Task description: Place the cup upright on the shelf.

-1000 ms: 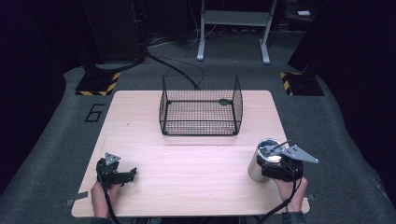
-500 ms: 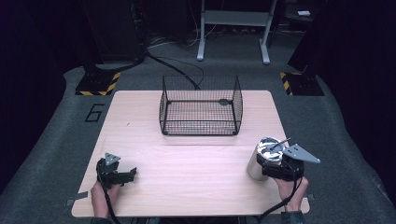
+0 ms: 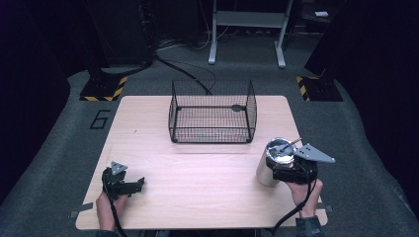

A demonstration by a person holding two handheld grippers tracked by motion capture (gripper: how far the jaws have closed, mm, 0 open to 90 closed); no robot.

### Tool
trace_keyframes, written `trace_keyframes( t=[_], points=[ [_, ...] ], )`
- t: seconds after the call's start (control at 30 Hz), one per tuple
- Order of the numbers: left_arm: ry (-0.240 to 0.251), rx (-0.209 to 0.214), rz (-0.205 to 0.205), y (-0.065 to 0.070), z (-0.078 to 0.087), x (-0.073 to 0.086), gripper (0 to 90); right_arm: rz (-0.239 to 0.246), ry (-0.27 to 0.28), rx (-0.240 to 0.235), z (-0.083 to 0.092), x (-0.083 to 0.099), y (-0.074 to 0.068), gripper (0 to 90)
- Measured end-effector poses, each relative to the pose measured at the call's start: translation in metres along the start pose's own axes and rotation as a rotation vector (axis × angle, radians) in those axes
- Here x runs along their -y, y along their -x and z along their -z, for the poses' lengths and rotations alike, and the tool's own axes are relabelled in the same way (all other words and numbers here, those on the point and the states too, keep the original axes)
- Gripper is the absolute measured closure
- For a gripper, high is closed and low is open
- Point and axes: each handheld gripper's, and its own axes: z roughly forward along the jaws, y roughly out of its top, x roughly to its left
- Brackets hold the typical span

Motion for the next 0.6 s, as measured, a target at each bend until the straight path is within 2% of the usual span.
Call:
trace_keyframes(
  t=[0.03,0.6],
  points=[
    [0.0,0.0,0.0,0.0,0.0,0.0,2.9,0.006,-0.001,-0.016,-0.002,-0.006,-0.002,3.8],
    [0.0,0.0,0.001,0.0,0.0,0.0,2.9,0.042,0.007,-0.073,-0.022,-0.044,-0.017,3.8]
  ],
)
